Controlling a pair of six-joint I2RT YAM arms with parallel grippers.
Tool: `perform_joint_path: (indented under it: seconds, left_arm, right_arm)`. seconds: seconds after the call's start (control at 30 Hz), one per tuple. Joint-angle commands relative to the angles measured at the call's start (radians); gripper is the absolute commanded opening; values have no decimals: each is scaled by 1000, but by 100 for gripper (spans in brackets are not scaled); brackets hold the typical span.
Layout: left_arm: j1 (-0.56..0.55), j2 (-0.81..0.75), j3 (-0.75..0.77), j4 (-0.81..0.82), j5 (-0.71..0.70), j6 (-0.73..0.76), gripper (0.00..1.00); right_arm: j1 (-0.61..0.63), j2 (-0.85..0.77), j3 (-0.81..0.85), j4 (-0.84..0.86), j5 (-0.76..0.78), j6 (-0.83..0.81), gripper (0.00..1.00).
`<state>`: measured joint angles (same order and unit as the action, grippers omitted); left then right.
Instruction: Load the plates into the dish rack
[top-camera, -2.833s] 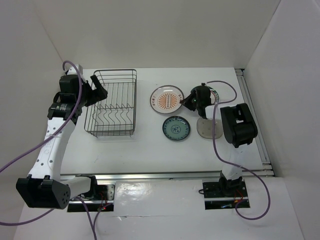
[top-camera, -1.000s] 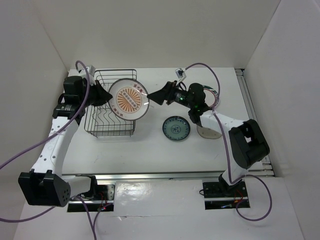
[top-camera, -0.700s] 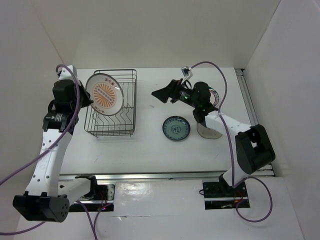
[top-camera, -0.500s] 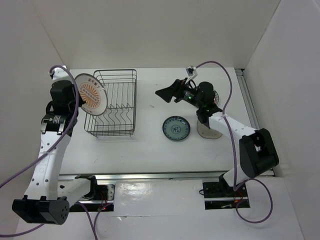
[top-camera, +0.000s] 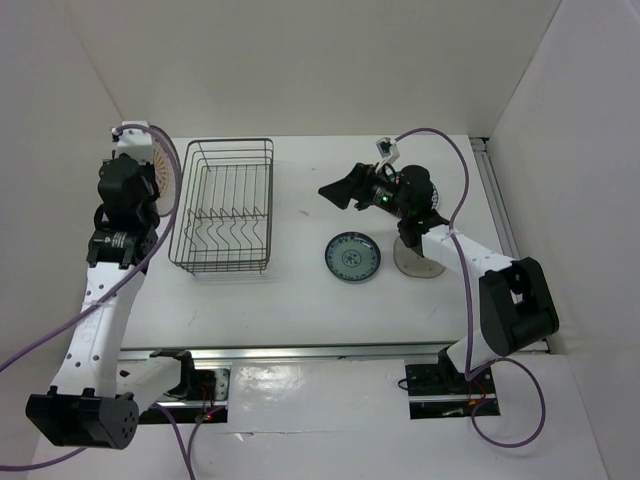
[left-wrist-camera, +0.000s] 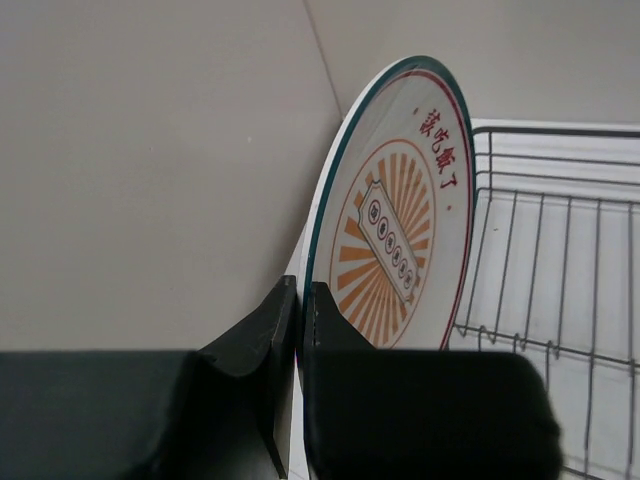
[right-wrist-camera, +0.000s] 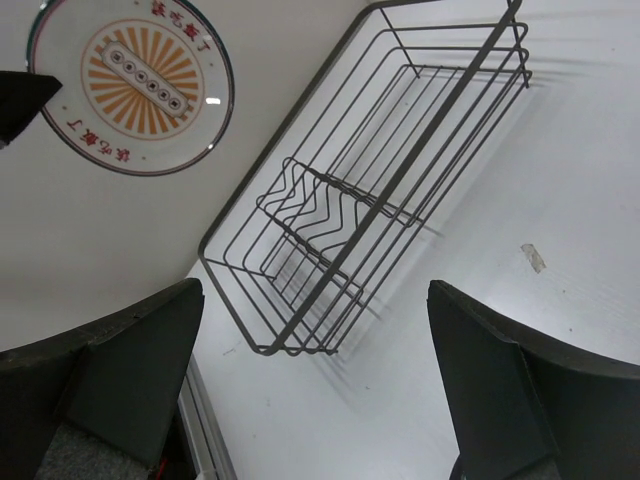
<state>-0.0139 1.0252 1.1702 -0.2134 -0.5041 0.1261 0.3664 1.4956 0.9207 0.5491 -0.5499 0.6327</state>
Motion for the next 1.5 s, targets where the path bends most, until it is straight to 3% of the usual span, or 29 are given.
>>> perform_joint_path:
  seconds: [0.0, 0.4, 1.3, 1.47]
  left_arm:
    - [3, -10, -35, 157, 9, 110, 0]
    - [3, -28, -135, 155, 168, 30, 0]
    - [-8, 81, -211, 187, 176, -51, 0]
    - [-8, 81, -211, 178, 185, -72, 11]
  right_arm:
    - [-9, -44, -11, 11, -28, -13, 100]
    - [-9, -55, -20, -2, -28, -24, 100]
    - [-37, -64, -39, 48, -28, 4, 100]
    - [-46, -55, -48, 48, -28, 13, 100]
